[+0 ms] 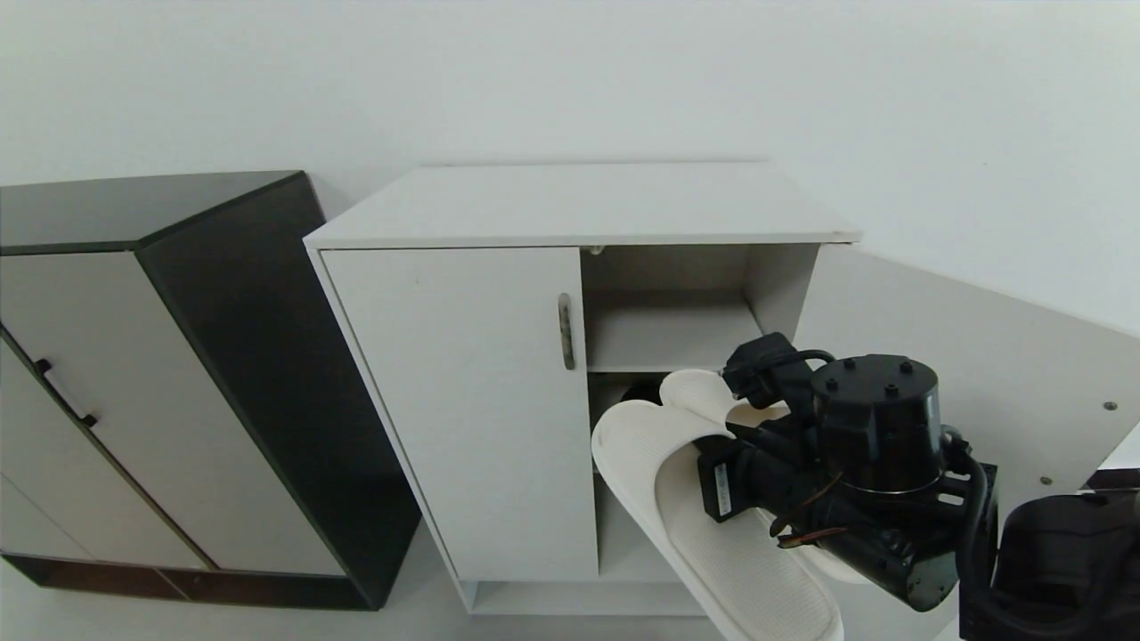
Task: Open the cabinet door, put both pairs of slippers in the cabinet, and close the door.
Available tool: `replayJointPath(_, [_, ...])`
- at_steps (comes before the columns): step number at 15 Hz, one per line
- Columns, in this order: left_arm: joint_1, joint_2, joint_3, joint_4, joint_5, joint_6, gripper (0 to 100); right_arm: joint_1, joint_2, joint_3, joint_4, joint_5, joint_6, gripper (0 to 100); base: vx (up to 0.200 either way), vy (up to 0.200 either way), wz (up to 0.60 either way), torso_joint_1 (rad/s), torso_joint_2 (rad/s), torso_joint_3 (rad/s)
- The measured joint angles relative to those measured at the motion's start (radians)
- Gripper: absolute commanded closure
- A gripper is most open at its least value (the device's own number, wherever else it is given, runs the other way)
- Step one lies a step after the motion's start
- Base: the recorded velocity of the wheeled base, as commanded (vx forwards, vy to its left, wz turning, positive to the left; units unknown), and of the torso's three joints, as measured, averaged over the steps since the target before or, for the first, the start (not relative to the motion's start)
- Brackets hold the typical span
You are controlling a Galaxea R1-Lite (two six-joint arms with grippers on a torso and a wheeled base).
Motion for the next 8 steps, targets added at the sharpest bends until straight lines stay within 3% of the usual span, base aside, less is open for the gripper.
replayJointPath(8, [0.000,0.000,0.000,0.000,0.000,0.000,100,0.000,0.005,0.001,-0.001,0.000,-0.003,100,0.000,0.000,0.00,-0.091,0.45,0.356])
